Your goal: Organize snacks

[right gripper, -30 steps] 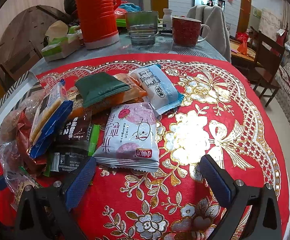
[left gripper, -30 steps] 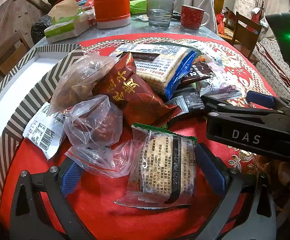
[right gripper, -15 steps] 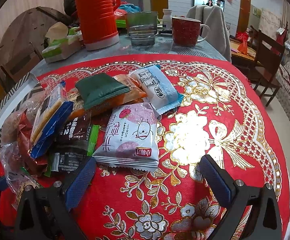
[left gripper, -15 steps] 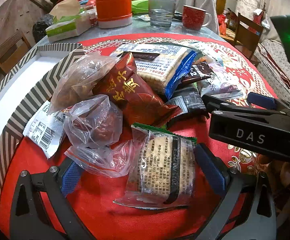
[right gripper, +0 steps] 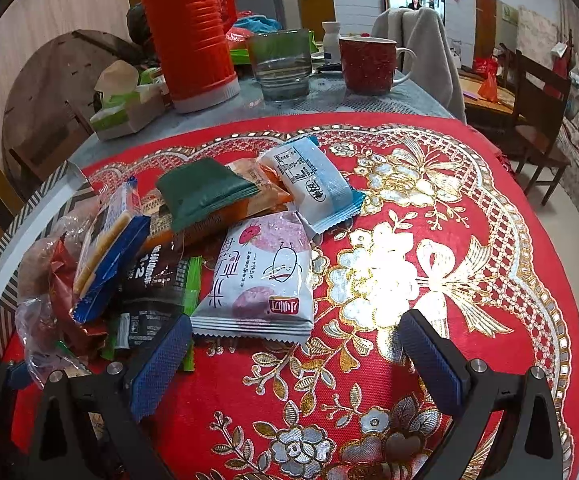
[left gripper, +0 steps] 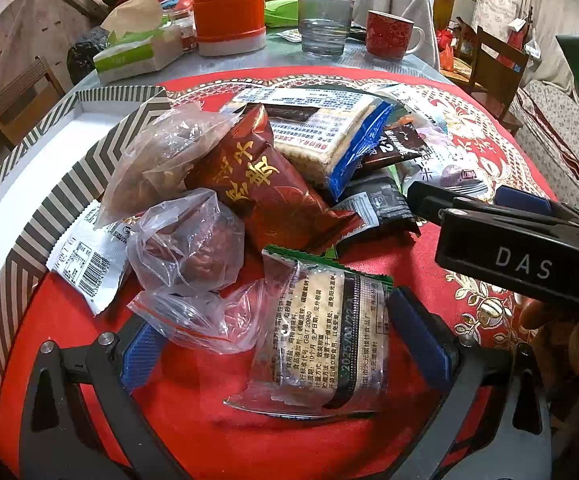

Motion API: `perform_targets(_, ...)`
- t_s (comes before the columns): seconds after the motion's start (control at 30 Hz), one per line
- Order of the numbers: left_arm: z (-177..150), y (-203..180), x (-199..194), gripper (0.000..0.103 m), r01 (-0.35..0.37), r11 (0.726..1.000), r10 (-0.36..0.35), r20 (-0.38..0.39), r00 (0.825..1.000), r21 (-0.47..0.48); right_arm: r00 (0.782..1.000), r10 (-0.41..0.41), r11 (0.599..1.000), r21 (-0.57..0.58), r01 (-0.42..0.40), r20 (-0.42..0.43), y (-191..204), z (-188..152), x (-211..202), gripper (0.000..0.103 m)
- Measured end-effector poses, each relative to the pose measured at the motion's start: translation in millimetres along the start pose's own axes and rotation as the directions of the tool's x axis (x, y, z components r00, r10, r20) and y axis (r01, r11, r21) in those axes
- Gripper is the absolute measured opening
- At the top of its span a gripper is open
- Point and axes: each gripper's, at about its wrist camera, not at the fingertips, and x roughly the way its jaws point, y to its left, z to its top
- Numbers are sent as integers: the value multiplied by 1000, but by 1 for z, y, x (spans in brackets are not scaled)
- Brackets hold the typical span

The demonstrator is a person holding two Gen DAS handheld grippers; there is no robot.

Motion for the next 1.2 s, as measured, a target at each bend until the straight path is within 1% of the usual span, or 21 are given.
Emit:
perform_targets(0.3,0,0,0,103,-2,1000,2,0,1000,-3,1000,3,1000,2,-3,1,0,0,0,103)
perform_targets(0.7,-2,0,-1,103,10,1000,-10,0,1000,11,999,36,999,26,-37,15,-5,-1,-3,103)
perform_targets(1.2,-2,0,-1,103,10,1000,-10,0,1000,10,999,38,999,27,-38,16,-6,-1,-3,103)
